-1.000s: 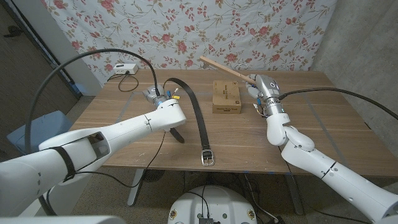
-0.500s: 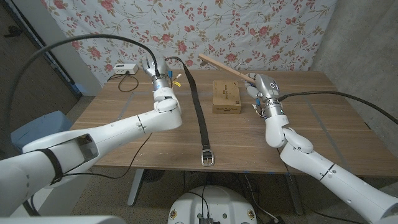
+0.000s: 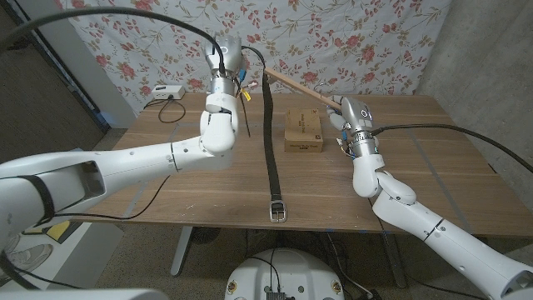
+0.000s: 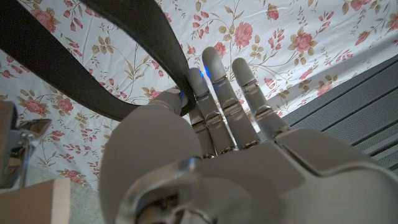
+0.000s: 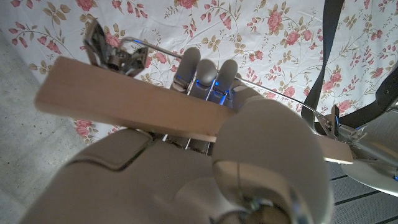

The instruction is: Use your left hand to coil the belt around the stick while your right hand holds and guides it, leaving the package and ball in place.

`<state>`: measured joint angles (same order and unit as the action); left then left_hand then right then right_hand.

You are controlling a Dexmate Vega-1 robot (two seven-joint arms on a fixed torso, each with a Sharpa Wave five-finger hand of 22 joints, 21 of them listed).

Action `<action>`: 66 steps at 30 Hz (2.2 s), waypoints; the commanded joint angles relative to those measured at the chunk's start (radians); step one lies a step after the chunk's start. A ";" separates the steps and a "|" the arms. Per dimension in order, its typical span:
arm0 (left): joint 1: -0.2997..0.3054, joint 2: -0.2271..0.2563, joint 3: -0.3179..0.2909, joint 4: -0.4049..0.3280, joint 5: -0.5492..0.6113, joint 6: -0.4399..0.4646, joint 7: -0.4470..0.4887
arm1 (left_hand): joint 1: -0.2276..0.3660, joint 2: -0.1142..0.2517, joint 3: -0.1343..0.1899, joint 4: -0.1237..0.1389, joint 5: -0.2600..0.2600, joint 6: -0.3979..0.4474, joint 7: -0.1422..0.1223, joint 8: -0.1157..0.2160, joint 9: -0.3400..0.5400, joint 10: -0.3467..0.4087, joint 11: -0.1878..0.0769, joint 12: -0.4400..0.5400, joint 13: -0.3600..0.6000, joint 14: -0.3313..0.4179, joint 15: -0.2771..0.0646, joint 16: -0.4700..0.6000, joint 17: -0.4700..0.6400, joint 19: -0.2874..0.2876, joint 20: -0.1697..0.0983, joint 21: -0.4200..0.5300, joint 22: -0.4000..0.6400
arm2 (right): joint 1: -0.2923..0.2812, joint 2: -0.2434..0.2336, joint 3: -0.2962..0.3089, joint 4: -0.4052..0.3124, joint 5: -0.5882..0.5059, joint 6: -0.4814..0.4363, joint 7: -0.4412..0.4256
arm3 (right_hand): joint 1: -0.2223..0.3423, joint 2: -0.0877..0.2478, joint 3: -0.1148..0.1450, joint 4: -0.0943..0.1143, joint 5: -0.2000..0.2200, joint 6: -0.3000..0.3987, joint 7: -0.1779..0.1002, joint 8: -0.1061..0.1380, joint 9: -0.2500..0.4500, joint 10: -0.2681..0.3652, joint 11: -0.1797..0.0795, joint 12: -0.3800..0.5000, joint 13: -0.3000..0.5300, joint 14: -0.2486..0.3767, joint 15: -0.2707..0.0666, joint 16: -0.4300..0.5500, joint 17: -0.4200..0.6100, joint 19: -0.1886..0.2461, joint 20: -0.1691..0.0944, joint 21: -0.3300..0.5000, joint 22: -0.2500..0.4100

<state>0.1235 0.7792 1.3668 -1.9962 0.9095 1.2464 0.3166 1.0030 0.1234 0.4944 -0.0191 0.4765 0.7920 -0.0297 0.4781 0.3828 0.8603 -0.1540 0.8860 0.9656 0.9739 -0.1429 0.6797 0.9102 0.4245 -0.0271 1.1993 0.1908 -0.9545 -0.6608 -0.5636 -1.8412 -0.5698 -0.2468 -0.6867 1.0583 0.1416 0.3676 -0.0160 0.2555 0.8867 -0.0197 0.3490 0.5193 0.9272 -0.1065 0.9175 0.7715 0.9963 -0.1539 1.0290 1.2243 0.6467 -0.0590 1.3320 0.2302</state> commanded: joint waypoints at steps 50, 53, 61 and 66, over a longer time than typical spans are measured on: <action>0.375 -0.565 -0.733 -0.060 1.061 -0.769 -0.988 | 0.057 0.004 0.020 0.002 0.016 0.047 0.034 0.153 0.264 0.076 -0.023 -0.034 -0.001 0.060 -0.073 -0.042 0.070 0.031 0.008 0.066 0.005 | 0.119 0.047 -0.090 0.140 -0.103 0.066 -0.009 | 0.019 0.010 0.012 0.013 0.011 0.059 0.002 -0.002 0.015 0.008 0.003 0.006 0.011 -0.021 -0.065 0.029 0.005 -0.030 -0.126 0.051 -0.037; 0.363 -0.601 -0.760 -0.115 0.968 -0.786 -1.092 | 0.058 0.004 0.021 0.002 0.014 0.047 0.037 0.152 0.262 0.073 -0.019 -0.033 0.007 0.062 -0.073 -0.043 0.073 0.031 0.010 0.069 0.005 | 0.134 0.060 -0.101 0.156 -0.109 0.050 -0.002 | 0.018 0.009 0.012 0.013 0.012 0.059 0.001 -0.003 0.017 0.007 0.004 0.007 0.013 -0.022 -0.065 0.030 0.005 -0.032 -0.126 0.052 -0.038; 0.342 -0.658 -0.816 -0.223 0.813 -0.769 -1.295 | 0.062 0.012 0.025 0.003 0.008 0.044 0.048 0.144 0.256 0.072 -0.011 -0.037 0.013 0.065 -0.073 -0.045 0.080 0.029 0.016 0.078 0.006 | 0.178 0.092 -0.131 0.211 -0.108 0.013 0.018 | 0.019 0.008 0.012 0.014 0.013 0.060 0.000 -0.004 0.018 0.009 0.003 0.007 0.013 -0.024 -0.065 0.031 0.005 -0.035 -0.125 0.054 -0.040; 0.351 -0.677 -0.846 -0.279 0.727 -0.736 -1.325 | 0.072 0.027 0.032 0.000 -0.004 0.039 0.062 0.131 0.246 0.075 0.000 -0.046 0.006 0.067 -0.071 -0.047 0.089 0.026 0.024 0.091 0.010 | 0.199 0.099 -0.146 0.242 -0.096 0.022 0.018 | 0.018 0.008 0.012 0.015 0.014 0.061 -0.002 -0.006 0.018 0.008 0.004 0.008 0.015 -0.026 -0.065 0.031 0.005 -0.036 -0.126 0.056 -0.041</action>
<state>0.4869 0.1615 0.5776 -2.1588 1.8324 0.4900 -0.8161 1.0366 0.1121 0.5188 -0.0183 0.4787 0.7854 -0.0174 0.5033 0.3829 0.9121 -0.1443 0.8425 0.9721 1.0294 -0.1697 0.6388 0.9936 0.4481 -0.0105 1.2792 0.1966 -0.8068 -0.5910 -0.6722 -1.6639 -0.6690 -0.2075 -0.6824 1.0627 0.1374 0.3754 -0.0082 0.2638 0.8867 -0.0197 0.3405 0.5358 0.9271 -0.1064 0.9215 0.7825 0.9782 -0.1468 1.0540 1.2267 0.6120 -0.0564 1.3849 0.1879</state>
